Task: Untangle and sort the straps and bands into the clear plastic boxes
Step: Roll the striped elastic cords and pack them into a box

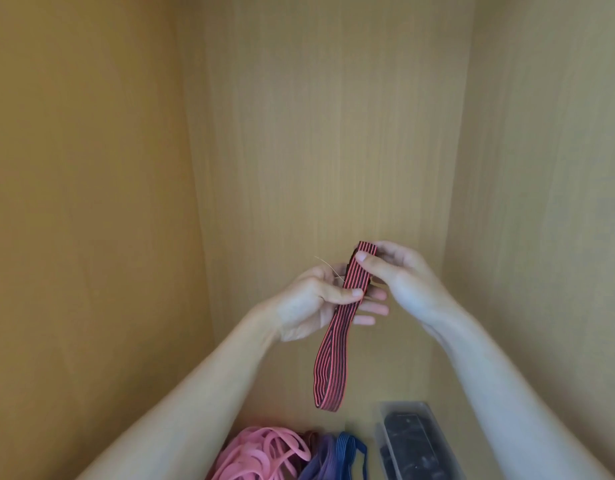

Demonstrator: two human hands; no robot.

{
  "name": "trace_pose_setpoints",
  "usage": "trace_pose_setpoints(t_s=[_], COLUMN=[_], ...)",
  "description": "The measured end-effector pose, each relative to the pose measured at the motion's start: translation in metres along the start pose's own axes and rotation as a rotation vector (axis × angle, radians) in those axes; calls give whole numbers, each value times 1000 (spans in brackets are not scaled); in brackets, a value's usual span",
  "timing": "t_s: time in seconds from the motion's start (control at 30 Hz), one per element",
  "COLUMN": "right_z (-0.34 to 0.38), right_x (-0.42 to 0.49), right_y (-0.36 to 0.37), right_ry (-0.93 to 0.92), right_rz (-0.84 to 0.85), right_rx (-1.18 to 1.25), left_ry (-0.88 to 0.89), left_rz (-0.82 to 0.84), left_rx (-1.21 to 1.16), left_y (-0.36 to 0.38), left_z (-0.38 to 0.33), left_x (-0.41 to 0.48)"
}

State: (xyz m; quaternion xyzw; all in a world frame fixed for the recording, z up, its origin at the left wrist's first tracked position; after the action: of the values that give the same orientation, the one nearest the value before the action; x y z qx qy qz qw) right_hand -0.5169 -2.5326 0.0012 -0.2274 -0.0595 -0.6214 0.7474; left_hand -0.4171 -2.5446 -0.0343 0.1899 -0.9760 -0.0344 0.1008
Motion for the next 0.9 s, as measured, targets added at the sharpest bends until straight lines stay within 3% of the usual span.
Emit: trace_pose_setpoints(t_s=[0.23, 0.47, 0.9], right_z=[12, 28, 36], right_x=[-3, -10, -16], right_y=[-12, 0, 15], right_ry=[-163, -322, -386], right_rz=[-135, -101, -116], right_rx=[-37, -36, -188], left_ry=[-60, -44, -58], left_rz=[-102, -166, -133], left_rx=[39, 36, -80], left_y=[-5, -14, -8], left_z=[8, 12, 13], left_x=[1, -3, -3])
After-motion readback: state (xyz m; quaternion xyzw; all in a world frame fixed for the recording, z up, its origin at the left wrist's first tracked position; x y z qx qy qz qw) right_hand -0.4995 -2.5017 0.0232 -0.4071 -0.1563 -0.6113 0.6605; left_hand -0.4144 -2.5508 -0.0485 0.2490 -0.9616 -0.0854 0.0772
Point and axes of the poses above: each hand's wrist, its own x-axis towards the middle knuckle, its own y-axis out of the palm, z = x × y, the point moved 9 cm from there along x, towards the middle knuckle, and after that the axes turned 15 degrees about z, right-handed, at the moved point
